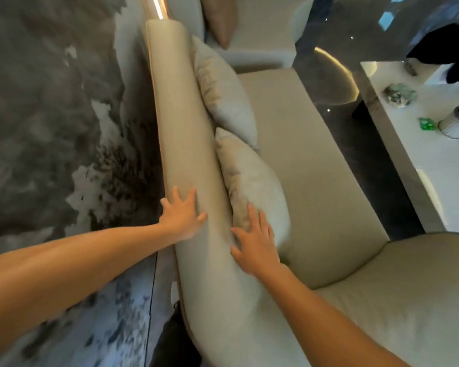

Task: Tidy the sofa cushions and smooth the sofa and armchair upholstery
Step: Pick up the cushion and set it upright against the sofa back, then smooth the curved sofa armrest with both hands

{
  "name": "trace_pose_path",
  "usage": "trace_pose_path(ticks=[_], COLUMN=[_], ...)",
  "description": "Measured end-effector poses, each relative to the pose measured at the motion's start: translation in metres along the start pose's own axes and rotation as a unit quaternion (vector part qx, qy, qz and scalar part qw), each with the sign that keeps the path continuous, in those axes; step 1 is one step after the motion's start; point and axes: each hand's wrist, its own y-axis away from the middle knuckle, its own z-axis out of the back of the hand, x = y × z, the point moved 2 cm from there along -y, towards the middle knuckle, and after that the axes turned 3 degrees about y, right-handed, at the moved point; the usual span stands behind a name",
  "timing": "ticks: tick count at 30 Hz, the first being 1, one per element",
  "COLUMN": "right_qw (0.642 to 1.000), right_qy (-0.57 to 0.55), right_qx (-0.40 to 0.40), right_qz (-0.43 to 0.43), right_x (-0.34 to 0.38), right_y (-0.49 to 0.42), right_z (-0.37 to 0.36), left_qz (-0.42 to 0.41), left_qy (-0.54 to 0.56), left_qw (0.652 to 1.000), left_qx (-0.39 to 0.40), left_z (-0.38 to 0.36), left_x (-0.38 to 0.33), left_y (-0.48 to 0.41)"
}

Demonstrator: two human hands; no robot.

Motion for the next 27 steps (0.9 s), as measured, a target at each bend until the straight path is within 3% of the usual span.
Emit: trace_pose_path(ticks=[4, 9, 15, 20, 27], right_qw=[0.998, 0.995, 0.998, 0.99, 0.983], right_qy=[0.057, 0.079, 0.031, 0.114, 0.166], right_qx=[0.028, -0.009, 0.045, 0.053, -0.063], right_qz=[0.021, 0.052, -0.022, -0.061, -0.044], right_x=[-0.008, -0.026, -0.067, -0.132, -0.166], right_y=[0.043, 0.09, 0.146, 0.194, 0.2], right_z=[-0.017, -0.037, -0.057, -0.063, -0.068], left_qz=[-0.004, -0.026, -0.011, 0.038, 0.111], left_qy=[0.015, 0.043, 0.068, 0.09, 0.131], left_qw=[1.0, 0.999, 0.994, 0.983, 0.941], left_qx=[0.016, -0.015, -0.09, -0.152, -0.29], left_z=[-0.032, -0.069, -0.118, -0.164, -0.197], left_x=[0.003, 0.008, 0.005, -0.011, -0.034], left_y=[0.07, 0.133, 0.186, 0.21, 0.199])
